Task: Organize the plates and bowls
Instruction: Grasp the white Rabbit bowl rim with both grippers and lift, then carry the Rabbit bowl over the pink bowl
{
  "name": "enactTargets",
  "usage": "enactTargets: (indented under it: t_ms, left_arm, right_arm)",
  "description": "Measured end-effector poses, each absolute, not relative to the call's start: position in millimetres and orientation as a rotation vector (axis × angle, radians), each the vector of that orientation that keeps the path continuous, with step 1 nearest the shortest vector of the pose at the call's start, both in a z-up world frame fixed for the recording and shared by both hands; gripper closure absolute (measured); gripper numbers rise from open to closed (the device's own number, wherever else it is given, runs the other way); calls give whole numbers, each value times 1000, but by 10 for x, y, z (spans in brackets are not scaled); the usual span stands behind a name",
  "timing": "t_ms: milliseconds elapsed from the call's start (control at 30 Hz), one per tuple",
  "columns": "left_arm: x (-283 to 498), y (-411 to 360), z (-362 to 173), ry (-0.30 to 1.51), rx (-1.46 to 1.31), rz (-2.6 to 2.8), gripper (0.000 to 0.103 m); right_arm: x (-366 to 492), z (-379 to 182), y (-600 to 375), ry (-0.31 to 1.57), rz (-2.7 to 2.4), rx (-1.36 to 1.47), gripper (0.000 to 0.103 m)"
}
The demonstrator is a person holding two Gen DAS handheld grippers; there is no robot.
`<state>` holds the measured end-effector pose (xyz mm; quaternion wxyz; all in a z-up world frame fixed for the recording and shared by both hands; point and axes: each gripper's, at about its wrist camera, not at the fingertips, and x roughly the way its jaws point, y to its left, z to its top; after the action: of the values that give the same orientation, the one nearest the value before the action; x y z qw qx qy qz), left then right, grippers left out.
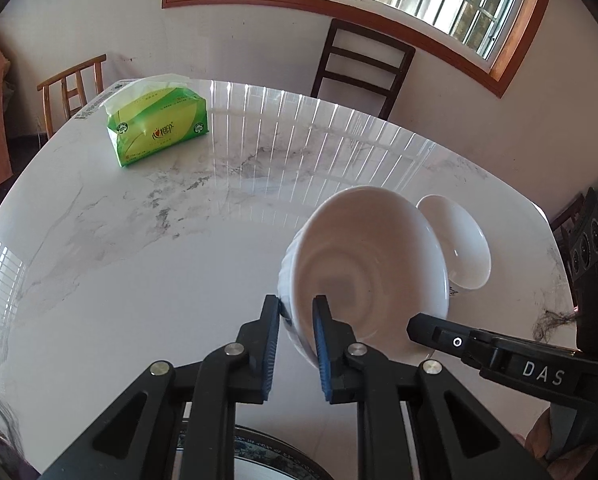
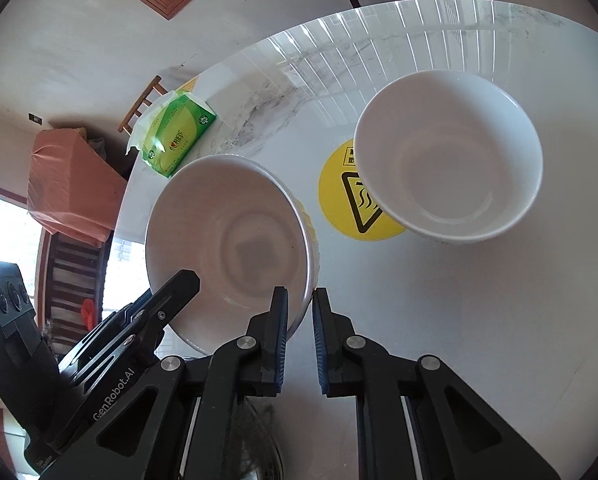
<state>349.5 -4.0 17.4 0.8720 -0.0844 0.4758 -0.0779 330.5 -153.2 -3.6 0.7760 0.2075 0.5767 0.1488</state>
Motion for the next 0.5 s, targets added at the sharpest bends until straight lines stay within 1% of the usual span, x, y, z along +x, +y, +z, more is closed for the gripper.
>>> enactTargets:
  t_ms: [500]
  left_arm:
    - [2530, -289, 716, 851, -121, -229, 85]
  right_arm:
    - [2493, 412, -1787, 1158, 399, 455, 90]
